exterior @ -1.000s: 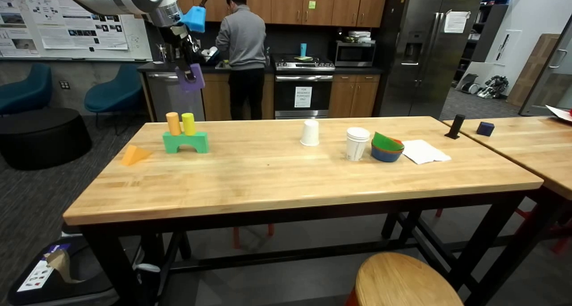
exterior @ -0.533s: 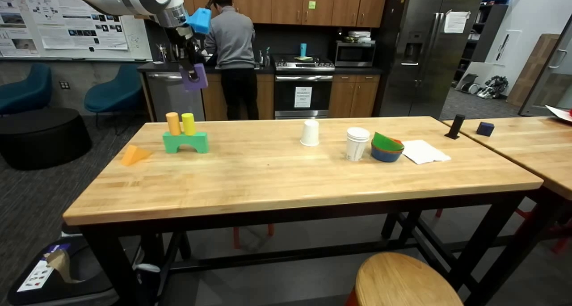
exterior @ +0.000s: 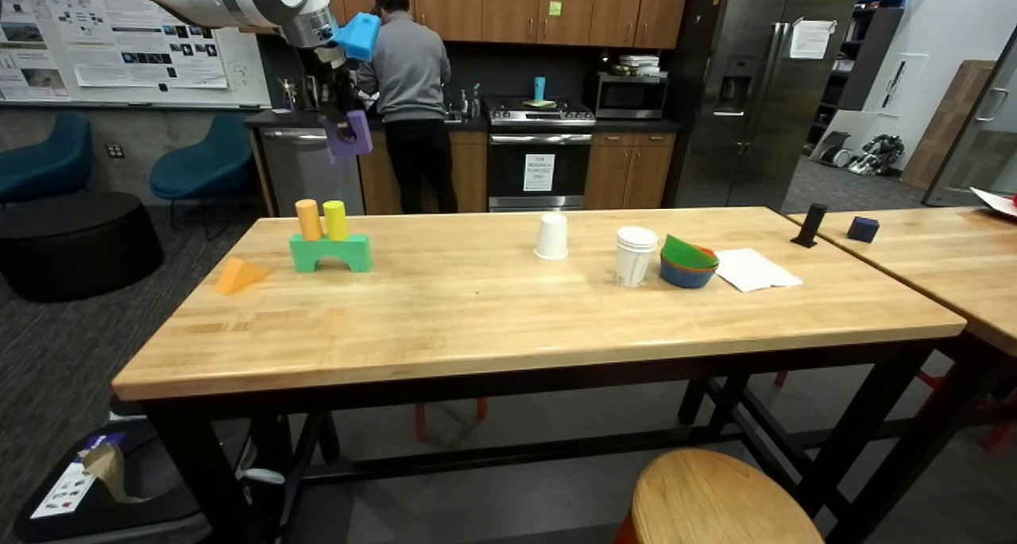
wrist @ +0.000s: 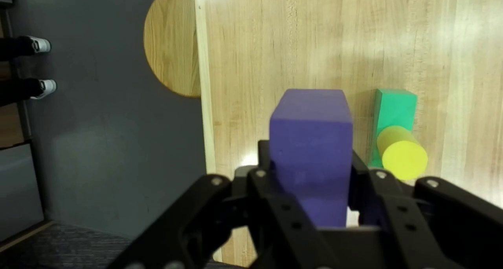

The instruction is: Put the purple block on the tower of blocks

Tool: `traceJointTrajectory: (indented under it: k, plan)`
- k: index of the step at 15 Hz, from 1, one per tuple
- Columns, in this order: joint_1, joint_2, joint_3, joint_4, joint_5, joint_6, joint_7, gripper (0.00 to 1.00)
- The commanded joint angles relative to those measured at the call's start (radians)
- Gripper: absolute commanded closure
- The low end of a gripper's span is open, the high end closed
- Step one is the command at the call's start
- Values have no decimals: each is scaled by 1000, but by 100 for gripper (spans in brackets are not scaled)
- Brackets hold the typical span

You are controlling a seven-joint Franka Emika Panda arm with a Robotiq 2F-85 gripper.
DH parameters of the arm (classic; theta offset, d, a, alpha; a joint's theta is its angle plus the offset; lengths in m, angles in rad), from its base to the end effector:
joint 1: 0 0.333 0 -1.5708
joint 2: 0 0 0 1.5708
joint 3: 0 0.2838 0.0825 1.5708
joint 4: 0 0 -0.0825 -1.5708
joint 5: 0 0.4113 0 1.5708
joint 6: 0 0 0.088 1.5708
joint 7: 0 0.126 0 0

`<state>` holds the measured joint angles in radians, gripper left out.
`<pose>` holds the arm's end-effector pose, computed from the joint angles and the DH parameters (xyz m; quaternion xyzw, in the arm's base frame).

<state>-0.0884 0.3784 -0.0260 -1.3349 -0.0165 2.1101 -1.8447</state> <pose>0.7256 -0.0814 0.5074 0.6322 0.7492 0.0997 0.1705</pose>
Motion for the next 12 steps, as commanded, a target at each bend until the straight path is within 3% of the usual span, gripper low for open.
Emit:
traceJointTrajectory:
  k: [1, 12]
  plan:
    - [-6, 8, 11, 32, -12, -17, 47, 84]
    - [-6, 3, 14, 36, -16, -13, 88, 84]
